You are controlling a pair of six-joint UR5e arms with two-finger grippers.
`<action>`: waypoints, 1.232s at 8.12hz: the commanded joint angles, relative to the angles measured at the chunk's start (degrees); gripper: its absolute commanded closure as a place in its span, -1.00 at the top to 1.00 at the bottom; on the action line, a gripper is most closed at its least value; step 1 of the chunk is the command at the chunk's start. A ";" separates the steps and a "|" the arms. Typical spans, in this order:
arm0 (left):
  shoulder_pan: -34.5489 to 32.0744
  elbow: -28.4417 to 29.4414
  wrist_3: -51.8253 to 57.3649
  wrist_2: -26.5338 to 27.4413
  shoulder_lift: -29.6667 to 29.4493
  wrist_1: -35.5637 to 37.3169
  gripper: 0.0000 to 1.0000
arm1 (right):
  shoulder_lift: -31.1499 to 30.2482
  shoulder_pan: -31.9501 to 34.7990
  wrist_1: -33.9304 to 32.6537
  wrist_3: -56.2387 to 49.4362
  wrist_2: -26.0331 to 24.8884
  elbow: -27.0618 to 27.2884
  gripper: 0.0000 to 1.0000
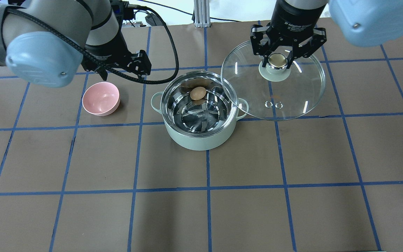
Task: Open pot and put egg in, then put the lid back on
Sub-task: 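Carry the glass lid back over the pot with the right gripper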
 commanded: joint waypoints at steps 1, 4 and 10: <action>0.88 0.04 2.27 3.73 4.77 -9.51 1.00 | 5.46 7.22 -5.44 8.16 0.28 -0.12 -0.17; 0.79 -1.00 1.83 2.68 6.81 -9.89 1.00 | 11.09 13.30 -10.12 15.56 0.28 -0.91 -0.17; 0.79 -1.19 1.57 -3.65 7.16 -10.16 1.00 | 17.52 15.33 -15.58 17.08 0.28 -1.62 -0.17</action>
